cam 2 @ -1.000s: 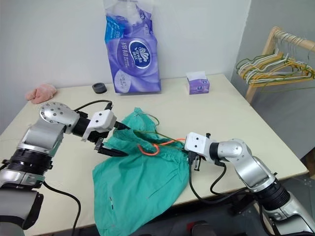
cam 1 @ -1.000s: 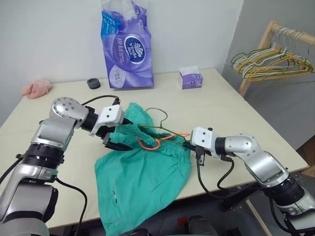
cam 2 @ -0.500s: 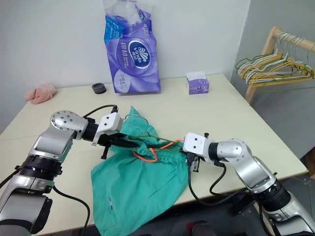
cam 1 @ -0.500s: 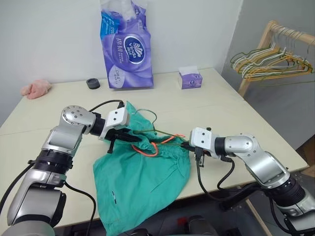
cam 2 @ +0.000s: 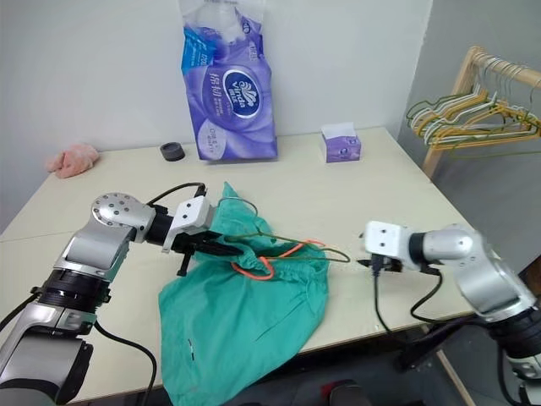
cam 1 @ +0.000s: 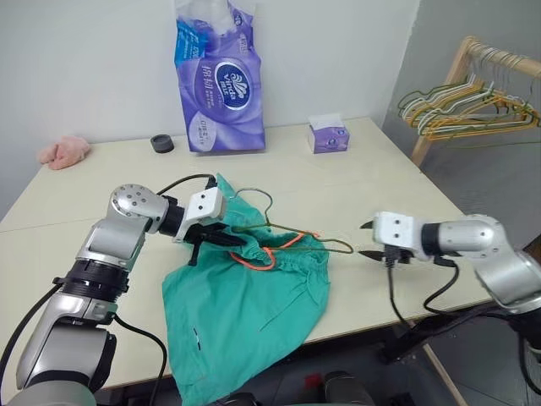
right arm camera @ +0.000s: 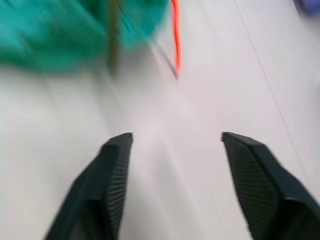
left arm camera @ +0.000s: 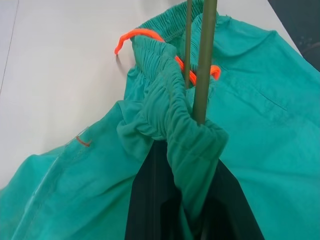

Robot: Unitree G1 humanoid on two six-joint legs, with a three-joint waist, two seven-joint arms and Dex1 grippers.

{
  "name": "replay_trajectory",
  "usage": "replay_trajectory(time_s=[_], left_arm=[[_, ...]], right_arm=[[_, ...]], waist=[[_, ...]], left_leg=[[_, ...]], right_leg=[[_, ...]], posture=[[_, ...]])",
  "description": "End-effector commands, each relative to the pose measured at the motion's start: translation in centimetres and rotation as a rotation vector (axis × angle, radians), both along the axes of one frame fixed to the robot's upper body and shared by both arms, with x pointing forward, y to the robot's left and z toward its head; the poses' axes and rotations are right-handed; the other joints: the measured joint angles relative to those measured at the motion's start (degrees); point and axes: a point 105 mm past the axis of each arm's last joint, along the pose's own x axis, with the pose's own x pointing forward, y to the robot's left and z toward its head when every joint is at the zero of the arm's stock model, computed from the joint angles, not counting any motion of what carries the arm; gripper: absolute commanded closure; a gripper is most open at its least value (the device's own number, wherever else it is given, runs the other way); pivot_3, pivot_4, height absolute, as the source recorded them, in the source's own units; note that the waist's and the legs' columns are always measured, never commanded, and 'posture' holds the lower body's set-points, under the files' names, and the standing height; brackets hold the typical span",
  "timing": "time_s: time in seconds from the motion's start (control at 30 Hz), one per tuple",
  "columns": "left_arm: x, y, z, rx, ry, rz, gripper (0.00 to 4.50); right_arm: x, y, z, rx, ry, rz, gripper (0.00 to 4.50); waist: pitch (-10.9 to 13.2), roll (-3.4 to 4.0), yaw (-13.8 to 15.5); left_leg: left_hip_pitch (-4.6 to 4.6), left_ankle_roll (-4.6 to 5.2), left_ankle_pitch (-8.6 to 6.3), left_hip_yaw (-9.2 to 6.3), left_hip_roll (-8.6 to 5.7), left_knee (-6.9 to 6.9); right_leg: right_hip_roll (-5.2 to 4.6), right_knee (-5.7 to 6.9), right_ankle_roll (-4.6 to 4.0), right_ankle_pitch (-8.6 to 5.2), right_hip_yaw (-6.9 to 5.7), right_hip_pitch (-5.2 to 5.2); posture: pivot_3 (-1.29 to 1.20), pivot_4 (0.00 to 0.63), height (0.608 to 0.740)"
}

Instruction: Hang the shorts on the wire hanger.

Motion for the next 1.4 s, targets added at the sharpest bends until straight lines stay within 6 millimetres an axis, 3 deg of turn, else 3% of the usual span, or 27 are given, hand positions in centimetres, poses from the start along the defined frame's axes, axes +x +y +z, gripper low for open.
replay_trajectory(time_s=[0.03, 0.17, 0.3, 0.43, 0.53, 0.77, 0.9, 1.13, 1.4], left_arm=[[0.6, 0.5, 1.6, -0.029, -0.062, 0.034, 4.5], [0.8, 0.6, 1.8, -0.033, -0.066, 0.045, 4.5], [1.3, 0.8, 2.2, -0.035, -0.087, 0.065, 4.5], [1.3, 0.8, 2.2, -0.033, -0.088, 0.061, 4.5], [1.3, 0.7, 2.2, -0.035, -0.088, 0.06, 4.5], [1.2, 0.7, 2.2, -0.037, -0.092, 0.065, 4.5], [1.1, 0.8, 2.2, -0.035, -0.094, 0.068, 4.5], [1.1, 1.0, 2.1, -0.033, -0.097, 0.072, 4.5], [1.1, 0.8, 2.0, -0.029, -0.097, 0.063, 4.5]], right_arm=[[-1.3, 0.7, 0.7, 0.239, 0.051, -0.073, 0.13], [-3.6, 2.8, -0.2, 0.435, 0.187, -0.103, 0.06], [-3.4, 6.5, -2.5, 0.686, 0.253, -0.301, 0.06], [-3.0, 7.3, -3.5, 0.708, 0.297, -0.375, 0.06], [-3.9, 8.9, -4.3, 0.731, 0.374, -0.362, 0.06], [-4.5, 10.7, -4.4, 0.803, 0.482, -0.375, 0.06], [-4.3, 9.3, -4.0, 0.755, 0.44, -0.404, 0.06], [-6.9, 8.7, -2.8, 0.682, 0.508, -0.303, 0.06], [-4.7, 10.1, -5.1, 0.669, 0.461, -0.462, 0.06]], waist=[[-0.01, -0.02, 0.0], [0.0, -0.01, -0.23], [-0.08, -0.13, -0.18], [-0.04, -0.06, 0.07], [-0.06, -0.09, 0.14], [-0.05, -0.08, -0.1], [-0.05, -0.07, -0.09], [-0.06, -0.09, 0.08], [-0.06, -0.09, -0.08]], left_leg=[[0.0, 0.0, 0.0, -0.03, 0.03, -0.01], [0.01, 0.0, 0.0, -0.02, 0.05, -0.01], [0.04, 0.0, 0.0, -0.11, 0.08, -0.02], [0.0, -0.01, 0.0, -0.05, 0.06, 0.02], [0.01, 0.0, 0.0, -0.06, 0.01, 0.04], [0.02, 0.0, 0.0, -0.07, 0.0, 0.02], [0.02, 0.0, 0.0, -0.08, 0.01, 0.01], [0.02, 0.01, -0.01, -0.11, 0.0, -0.01], [0.01, 0.01, -0.01, -0.08, 0.04, -0.01]], right_leg=[[0.02, 0.01, 0.0, 0.0, -0.01, 0.01], [0.04, 0.05, -0.01, 0.0, 0.06, -0.01], [0.08, 0.06, -0.01, 0.0, 0.0, 0.01], [-0.06, 0.12, -0.01, 0.0, 0.13, -0.08], [-0.2, 0.09, 0.0, 0.0, 0.11, -0.03], [-0.06, 0.1, 0.0, 0.0, 0.07, -0.06], [-0.05, 0.11, 0.0, 0.0, 0.09, -0.07], [0.01, 0.08, 0.02, -0.01, 0.02, -0.03], [0.03, 0.1, 0.01, -0.01, 0.09, -0.11]], posture=[[-0.18, 0.0, 0.74], [-0.18, 0.0, 0.74], [-0.18, 0.0, 0.74], [-0.17, 0.0, 0.74], [-0.17, 0.0, 0.74], [-0.16, 0.0, 0.74], [-0.16, 0.0, 0.74], [-0.16, 0.0, 0.74], [-0.17, 0.0, 0.74]])
